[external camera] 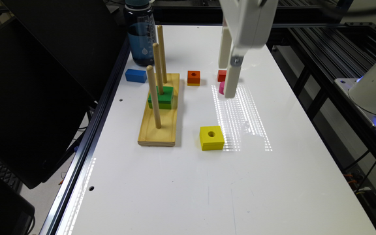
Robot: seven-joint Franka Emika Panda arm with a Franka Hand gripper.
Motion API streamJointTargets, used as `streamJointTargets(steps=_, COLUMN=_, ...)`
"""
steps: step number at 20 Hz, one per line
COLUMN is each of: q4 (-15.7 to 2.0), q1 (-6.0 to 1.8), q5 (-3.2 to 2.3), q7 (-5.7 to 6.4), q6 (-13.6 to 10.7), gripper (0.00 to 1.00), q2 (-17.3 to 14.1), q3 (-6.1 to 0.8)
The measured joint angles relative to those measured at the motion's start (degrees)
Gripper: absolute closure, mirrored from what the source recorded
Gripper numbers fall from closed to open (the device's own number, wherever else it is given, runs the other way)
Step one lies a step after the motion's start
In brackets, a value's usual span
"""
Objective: Pick up yellow block.
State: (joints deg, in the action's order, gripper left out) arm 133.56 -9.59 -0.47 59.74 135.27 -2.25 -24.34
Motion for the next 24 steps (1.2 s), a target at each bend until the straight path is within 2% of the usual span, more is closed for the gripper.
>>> streamJointTargets(steps=2, q4=-0.17, q1=-0.02, q5=-0.53, q7=0.37, q6=0.68, gripper=0.00, q2=-1.03, q3=0.00)
streamJointTargets(steps=8, q4=-0.08, q1=-0.01, q5=-0.64, q7=0.46, q6=0.82, gripper=0.00, q2=-1.37, q3=0.00)
streamJointTargets(steps=9, q4=0.22, q1=-0.01, q5=-0.85, q7=0.59, q6=1.46, gripper=0.00, q2=-1.90, q3=0.00)
streamJointTargets(steps=11, q4=0.67, q1=-0.01, q5=-1.61, q7=1.10, q6=3.09, gripper=0.00, q2=-3.33, q3=0.02)
streamJointTargets(steps=13, q4=0.65, q1=-0.05, q5=-2.85, q7=1.98, q6=4.76, gripper=0.00, q2=-5.17, q3=0.07)
streamJointTargets(steps=14, q4=0.61, q1=-0.06, q5=-3.23, q7=2.24, q6=5.12, gripper=0.00, q2=-5.62, q3=0.08)
streamJointTargets(steps=15, q4=0.54, q1=-0.07, q5=-3.39, q7=2.34, q6=5.23, gripper=0.00, q2=-5.83, q3=0.10)
streamJointTargets(steps=21, q4=0.74, q1=-0.06, q5=-3.47, q7=2.37, q6=5.49, gripper=0.00, q2=-6.21, q3=0.11)
streamJointTargets(steps=22, q4=0.95, q1=-0.06, q5=-3.75, q7=2.53, q6=6.31, gripper=0.00, q2=-6.95, q3=0.15)
streamJointTargets(steps=24, q4=1.04, q1=-0.09, q5=-4.98, q7=3.40, q6=7.93, gripper=0.00, q2=-8.61, q3=0.24)
